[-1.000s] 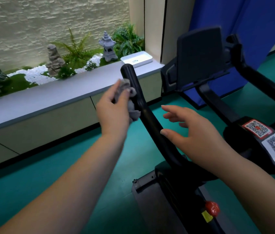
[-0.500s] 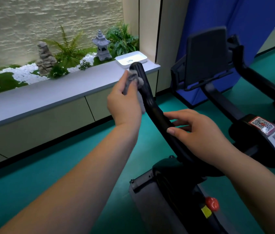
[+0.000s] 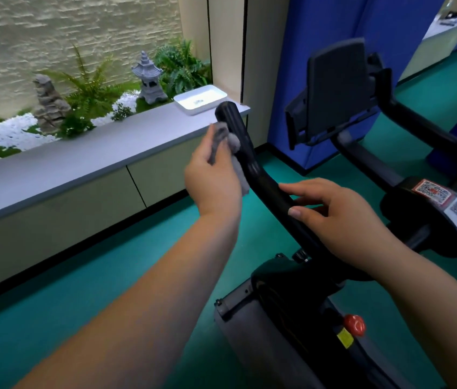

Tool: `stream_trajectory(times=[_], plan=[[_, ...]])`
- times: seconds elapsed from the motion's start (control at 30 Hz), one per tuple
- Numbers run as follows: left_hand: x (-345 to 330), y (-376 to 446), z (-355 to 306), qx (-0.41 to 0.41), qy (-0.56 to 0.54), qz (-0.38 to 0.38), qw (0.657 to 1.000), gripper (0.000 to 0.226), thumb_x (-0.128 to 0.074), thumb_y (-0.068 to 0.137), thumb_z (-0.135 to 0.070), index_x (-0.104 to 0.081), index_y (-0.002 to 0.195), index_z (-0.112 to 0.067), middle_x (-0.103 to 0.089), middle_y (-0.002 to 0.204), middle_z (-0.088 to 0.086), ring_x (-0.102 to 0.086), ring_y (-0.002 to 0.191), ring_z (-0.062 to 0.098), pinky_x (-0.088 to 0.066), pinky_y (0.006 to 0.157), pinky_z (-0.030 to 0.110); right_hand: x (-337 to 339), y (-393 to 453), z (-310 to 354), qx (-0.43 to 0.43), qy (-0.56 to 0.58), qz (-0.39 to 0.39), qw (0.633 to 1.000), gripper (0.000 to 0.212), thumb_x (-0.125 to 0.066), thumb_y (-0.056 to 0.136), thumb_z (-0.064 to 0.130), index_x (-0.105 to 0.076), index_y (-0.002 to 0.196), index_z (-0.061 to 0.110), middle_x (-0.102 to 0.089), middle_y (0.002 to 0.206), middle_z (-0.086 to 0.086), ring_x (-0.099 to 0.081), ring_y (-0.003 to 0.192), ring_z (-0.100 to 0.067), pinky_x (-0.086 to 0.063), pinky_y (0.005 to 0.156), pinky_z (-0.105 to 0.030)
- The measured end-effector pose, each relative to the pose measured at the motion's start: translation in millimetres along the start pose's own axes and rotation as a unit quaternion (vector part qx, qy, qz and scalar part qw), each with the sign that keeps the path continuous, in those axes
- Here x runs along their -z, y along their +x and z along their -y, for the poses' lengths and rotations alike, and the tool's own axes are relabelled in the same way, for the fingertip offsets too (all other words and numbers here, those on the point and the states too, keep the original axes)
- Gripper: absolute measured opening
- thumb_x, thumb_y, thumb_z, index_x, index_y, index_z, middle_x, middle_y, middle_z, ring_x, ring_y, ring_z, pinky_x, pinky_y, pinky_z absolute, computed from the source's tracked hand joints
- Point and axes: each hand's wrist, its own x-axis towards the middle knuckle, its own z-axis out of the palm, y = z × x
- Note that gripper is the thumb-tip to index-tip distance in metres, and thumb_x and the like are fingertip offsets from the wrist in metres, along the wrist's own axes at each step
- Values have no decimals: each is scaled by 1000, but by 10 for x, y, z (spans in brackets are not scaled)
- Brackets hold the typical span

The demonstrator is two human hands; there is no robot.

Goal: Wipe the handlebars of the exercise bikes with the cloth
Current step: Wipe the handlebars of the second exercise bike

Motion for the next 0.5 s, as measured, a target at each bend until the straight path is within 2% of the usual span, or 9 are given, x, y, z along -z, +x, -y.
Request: stream_trajectory(times=[0.07,0.13,0.27,0.37,0.5], plan=[[78,-345,221,27,-13,18,999,33,-61,90,-18,-63,121,-29,-69,109,-10,-64,101,6,-50,95,36,-12,2,-4,-1,2,-7,1000,38,-67,84,7,-66,115,30,-61,110,15,-60,93,7,-38,78,2],[142,-563,349,40,-13,34,999,34,-62,89,-14,-64,121,-26,-69,107,-12,-64,100,3,-49,96,34,-2,9,1,-2,-1,-4,1000,38,-67,84,9,-66,114,32,-61,110,16,-60,93,7,-41,79,-1],[101,-296,308,45,-12,14,999,33,-61,89,-15,-63,121,-24,-69,108,-7,-65,98,8,-51,94,35,50,25,-6,11,-31,10,999,36,-70,83,16,-66,112,36,-62,109,17,-60,97,2,-47,89,-19],[40,-185,249,68,-20,3,998,31,-59,91,-20,-63,121,-24,-69,109,-4,-66,97,14,-53,90,40,147,-13,-23,35,-64,26,997,32,-70,83,19,-67,110,36,-62,109,17,-58,101,0,-45,90,-17],[50,-745,407,63,-2,-9,998,32,-63,88,-20,-65,119,-26,-70,109,-7,-65,100,7,-50,95,37,328,-105,-131,75,-76,37,994,32,-70,83,14,-68,105,36,-62,108,17,-57,103,0,-44,90,-18]])
